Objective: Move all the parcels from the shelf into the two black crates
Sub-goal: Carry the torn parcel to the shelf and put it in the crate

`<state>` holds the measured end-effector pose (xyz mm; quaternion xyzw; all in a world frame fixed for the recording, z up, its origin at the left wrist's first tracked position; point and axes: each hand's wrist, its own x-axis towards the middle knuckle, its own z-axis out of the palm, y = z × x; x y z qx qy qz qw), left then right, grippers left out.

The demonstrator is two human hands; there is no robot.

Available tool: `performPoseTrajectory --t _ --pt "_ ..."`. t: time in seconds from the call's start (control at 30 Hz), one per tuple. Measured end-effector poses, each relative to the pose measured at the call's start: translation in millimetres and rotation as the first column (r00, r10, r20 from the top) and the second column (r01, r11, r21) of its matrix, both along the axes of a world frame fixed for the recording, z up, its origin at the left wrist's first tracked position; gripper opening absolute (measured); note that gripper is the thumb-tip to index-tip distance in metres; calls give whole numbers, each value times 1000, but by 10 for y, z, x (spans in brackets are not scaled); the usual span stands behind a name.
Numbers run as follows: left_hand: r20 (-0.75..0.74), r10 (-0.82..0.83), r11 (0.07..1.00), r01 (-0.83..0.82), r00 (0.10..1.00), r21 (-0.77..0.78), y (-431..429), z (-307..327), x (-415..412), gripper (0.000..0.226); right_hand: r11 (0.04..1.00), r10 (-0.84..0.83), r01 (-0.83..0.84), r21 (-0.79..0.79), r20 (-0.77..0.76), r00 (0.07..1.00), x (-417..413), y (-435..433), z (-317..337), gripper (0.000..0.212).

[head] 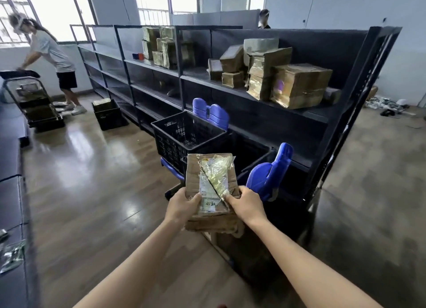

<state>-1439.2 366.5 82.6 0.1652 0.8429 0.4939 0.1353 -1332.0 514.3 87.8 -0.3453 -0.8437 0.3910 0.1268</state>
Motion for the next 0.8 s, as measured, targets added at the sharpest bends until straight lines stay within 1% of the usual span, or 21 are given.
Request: performPoseTrajectory --t 0.13,0.2,0.33,0.37,0.47,0.5,0.6,0.7,0.8 --pt "-8 -5 1000 5 1000 11 492 -77 -709 11 1000 4 -3 12 -26 1000 -688 483 -45 33" --pt "-12 0 1000 0 1000 4 747 -97 -1040 12 1000 0 0 -20 -31 1000 -1004 728 -61 27" --pt "31 -1 1000 1 1000 7 1181 -123 -1601 6 997 -15 13 -71 -32 999 -1565 1153 -88 19" --pt "35 -1 1000 1 999 5 1278 -132 -1738 6 997 -13 11 -76 -26 1000 -1697 1245 -94 20" --pt "58 -6 1000 5 998 6 1550 -180 -2137 6 998 -19 19 -63 14 1000 -2086 1502 -122 39" --pt "70 -8 1000 8 998 6 1623 -202 -2254 5 998 -24 25 -53 29 999 -2197 1574 -132 39" --pt "119 -39 999 36 992 24 1835 -290 -2613 7 998 -48 50 -40 52 997 -2512 1771 -200 29" --pt "134 -78 997 77 988 15 2052 -376 -2996 10 994 -87 91 -61 67 994 -2830 1938 -286 37" --pt "105 -139 989 143 985 -35 2264 -434 -3405 12 986 -147 153 -70 80 986 -3160 2074 -368 41"
